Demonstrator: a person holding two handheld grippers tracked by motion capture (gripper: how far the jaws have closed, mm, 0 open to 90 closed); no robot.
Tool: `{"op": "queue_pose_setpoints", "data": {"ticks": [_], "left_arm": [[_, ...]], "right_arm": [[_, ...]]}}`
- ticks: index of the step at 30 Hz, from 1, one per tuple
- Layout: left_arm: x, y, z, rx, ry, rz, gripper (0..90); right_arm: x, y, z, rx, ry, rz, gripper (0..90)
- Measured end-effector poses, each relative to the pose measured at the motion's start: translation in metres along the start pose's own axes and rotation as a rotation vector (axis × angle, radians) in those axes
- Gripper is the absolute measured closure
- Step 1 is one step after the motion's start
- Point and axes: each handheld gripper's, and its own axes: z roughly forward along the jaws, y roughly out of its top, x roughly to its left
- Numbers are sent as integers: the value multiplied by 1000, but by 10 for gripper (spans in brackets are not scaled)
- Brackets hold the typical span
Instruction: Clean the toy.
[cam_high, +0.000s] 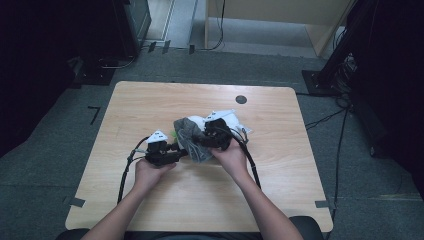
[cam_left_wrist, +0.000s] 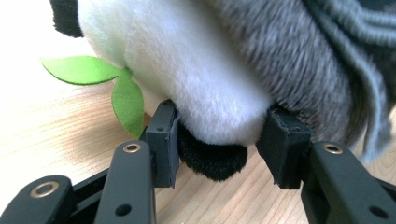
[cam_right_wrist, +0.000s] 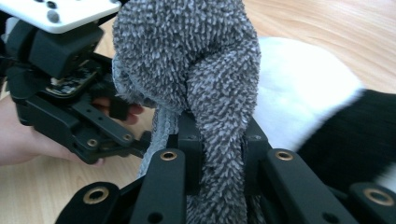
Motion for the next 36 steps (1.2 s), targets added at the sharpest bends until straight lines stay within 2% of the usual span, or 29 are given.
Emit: {"op": "queue_pose_setpoints", "data": {"ticks": [7,14,21,25,29,36], "left_arm": [[0,1,-1,24,4,10,542],[0,6,-1,27,-10,-9,553],[1,12,0,45,-20,-25,565],[1,14,0,54,-23,-24,569],[2,15,0,59,-24,-23,570],[3,14,1,58,-25,-30,570]], "right_arm": [[-15,-7,-25,-9,-118,-9,764],[-32,-17,-55,-50,-168,50,765],[-55,-33,-80,-92,-199,148,763],[-69,-44,-88,-109,-210,202,763],[-81,-55,-92,-98,-247,245,768],[-98,-75,-80,-49,-270,321,775]]}}
